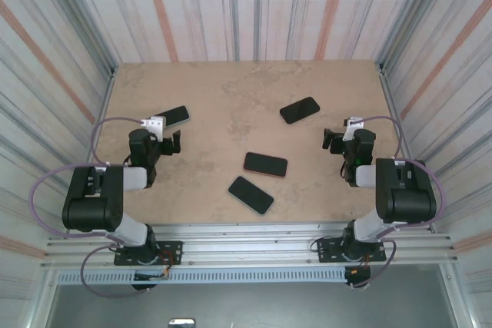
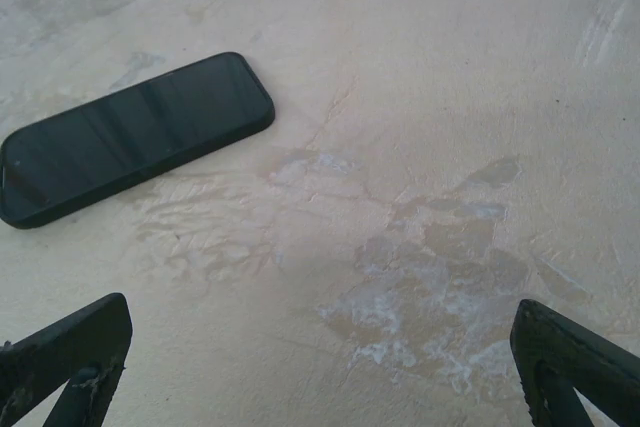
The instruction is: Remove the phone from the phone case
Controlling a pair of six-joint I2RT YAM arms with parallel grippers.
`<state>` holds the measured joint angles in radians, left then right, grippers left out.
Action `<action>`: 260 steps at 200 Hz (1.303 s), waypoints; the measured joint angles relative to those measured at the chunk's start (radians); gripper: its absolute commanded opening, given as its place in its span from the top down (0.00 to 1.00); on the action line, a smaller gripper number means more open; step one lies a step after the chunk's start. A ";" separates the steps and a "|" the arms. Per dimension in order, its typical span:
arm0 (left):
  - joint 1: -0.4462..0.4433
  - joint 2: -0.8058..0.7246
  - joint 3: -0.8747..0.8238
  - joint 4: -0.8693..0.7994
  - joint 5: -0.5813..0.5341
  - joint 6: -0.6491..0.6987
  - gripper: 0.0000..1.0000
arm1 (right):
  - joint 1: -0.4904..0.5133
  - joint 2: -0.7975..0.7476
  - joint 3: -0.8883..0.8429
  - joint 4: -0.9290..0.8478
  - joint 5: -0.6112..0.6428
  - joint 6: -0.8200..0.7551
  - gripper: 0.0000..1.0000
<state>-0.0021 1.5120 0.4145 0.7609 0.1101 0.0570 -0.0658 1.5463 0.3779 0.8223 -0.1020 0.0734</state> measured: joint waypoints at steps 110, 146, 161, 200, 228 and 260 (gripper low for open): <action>0.003 0.000 0.000 0.000 0.005 0.000 0.02 | 0.000 0.000 0.000 0.000 0.000 0.000 0.01; 0.001 -0.005 0.000 -0.002 0.000 0.000 0.01 | -0.002 -0.002 0.000 -0.002 -0.010 0.000 0.01; -0.007 -0.043 -0.002 -0.032 -0.021 0.000 0.01 | -0.005 -0.024 0.003 -0.035 -0.025 0.000 0.01; -0.025 -0.285 0.120 -0.365 -0.102 -0.035 0.01 | -0.015 -0.169 0.082 -0.200 -0.068 0.000 0.01; -0.026 -0.380 0.259 -0.563 -0.105 -0.108 0.01 | -0.022 -0.253 0.164 -0.299 -0.136 0.005 0.01; -0.029 -0.356 0.455 -0.857 -0.035 -0.115 0.01 | 0.013 -0.283 0.283 -0.446 -0.206 0.004 0.01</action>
<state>-0.0307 1.1557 0.8696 -0.0959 0.0750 -0.0578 -0.0532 1.2629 0.6613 0.3763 -0.3084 0.0772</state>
